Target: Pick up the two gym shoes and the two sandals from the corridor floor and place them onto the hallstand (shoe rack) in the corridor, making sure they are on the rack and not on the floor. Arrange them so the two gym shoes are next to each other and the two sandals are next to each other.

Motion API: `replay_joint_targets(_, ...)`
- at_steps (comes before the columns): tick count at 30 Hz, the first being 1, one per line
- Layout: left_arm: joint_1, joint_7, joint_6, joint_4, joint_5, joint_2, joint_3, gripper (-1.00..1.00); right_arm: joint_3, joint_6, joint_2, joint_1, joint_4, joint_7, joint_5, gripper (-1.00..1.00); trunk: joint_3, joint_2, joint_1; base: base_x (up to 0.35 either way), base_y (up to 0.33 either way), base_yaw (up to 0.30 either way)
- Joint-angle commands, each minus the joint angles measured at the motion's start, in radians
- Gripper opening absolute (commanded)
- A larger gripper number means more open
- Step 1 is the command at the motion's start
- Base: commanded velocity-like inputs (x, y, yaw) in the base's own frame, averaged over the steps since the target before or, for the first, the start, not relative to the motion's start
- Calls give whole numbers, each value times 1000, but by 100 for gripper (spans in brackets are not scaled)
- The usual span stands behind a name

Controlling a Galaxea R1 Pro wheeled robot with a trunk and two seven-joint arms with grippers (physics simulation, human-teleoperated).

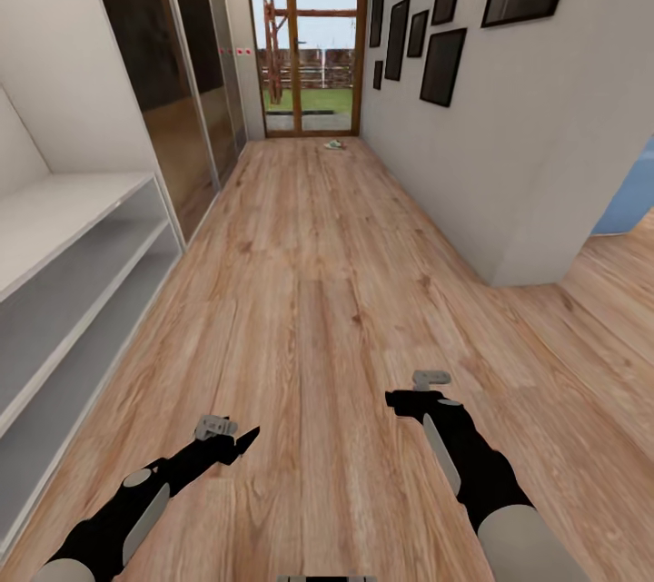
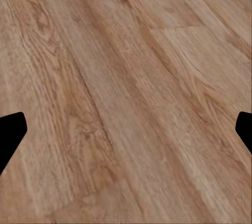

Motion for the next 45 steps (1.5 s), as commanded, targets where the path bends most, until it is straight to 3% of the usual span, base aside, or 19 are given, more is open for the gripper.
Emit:
replay_joint_targets(1,-1,1,-5,1,6,1,-5,100,2,4,0,0,-1,-7,-9,100,-1,0,0,347,-47,0)
replay_joint_targets(45,-1,1,-5,1,6,-6,-6,100,1,6,0,0,-3,-7,-8,100,7,0,0,347,-59,34)
